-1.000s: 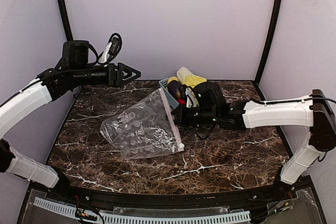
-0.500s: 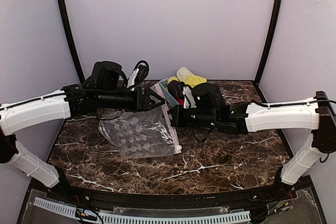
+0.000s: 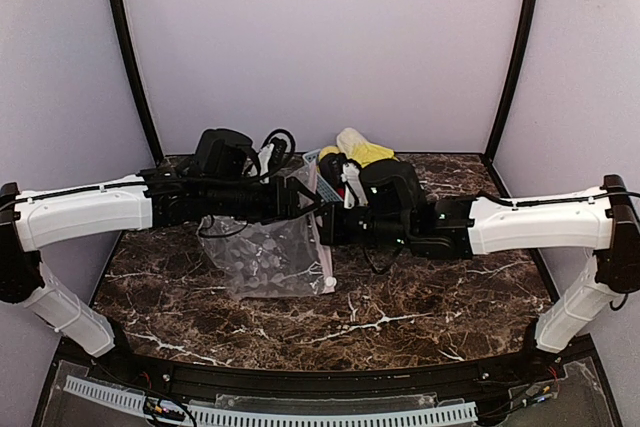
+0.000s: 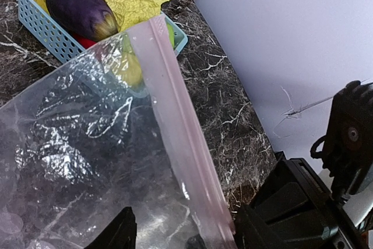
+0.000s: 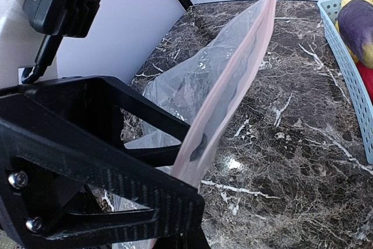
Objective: Place the food in the zip-top bag and seal the zipper
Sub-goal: Open the zipper food storage bag at the center of the board.
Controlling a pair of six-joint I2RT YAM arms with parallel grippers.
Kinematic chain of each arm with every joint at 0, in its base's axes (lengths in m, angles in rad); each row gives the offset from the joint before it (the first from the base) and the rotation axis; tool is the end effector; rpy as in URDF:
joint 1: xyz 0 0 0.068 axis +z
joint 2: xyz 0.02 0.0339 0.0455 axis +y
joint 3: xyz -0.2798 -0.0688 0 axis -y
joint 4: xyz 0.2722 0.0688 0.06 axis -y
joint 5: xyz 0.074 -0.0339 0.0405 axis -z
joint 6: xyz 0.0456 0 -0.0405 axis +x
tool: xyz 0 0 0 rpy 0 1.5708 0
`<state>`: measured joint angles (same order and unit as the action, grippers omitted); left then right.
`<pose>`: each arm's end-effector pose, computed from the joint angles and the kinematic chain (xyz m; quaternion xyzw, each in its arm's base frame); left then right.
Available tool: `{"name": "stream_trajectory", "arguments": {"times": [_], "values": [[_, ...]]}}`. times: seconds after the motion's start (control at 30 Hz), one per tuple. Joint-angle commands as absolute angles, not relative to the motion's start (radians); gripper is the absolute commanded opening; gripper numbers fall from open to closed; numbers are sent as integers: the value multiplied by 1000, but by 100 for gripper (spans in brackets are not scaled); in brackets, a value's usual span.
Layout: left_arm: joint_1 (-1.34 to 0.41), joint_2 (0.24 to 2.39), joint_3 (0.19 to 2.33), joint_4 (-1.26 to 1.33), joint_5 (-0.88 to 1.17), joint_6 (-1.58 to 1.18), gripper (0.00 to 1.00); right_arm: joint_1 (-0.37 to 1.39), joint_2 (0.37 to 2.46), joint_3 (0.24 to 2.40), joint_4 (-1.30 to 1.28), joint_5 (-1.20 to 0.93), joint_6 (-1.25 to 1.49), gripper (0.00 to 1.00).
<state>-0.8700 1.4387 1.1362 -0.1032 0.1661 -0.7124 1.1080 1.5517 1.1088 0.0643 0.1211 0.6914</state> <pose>0.2329 -0.2878 0.3201 0.1110 0.8260 -0.4386 0.3362 0.1822 0.3529 0.2867 -0.1376 0.8152 0.4077 0.3877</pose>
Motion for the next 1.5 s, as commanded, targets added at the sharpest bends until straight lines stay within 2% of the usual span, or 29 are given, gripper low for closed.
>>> {"name": "stream_trajectory", "arguments": {"times": [0.0,0.33,0.8,0.87,1.03,1.2,1.47], "values": [[-876,1433,1124,-150,105,-702,53,1130,1549,1157,63,162,656,0],[-876,1418,1127,-230,43,-671,27,1132,1562,1167,26,217,656,0],[-875,1375,1073,-200,63,-689,19,1131,1586,1181,6,233,664,0],[-875,1377,1066,-181,74,-697,16,1132,1593,1182,5,232,663,0],[-876,1366,1068,-151,98,-695,1,1130,1614,1204,-66,278,661,0],[-860,1344,1137,-208,143,-626,1,1098,1635,1227,-208,357,710,0],[-825,1407,1302,-430,331,-472,1,1012,1634,1176,-260,298,803,0]]}}
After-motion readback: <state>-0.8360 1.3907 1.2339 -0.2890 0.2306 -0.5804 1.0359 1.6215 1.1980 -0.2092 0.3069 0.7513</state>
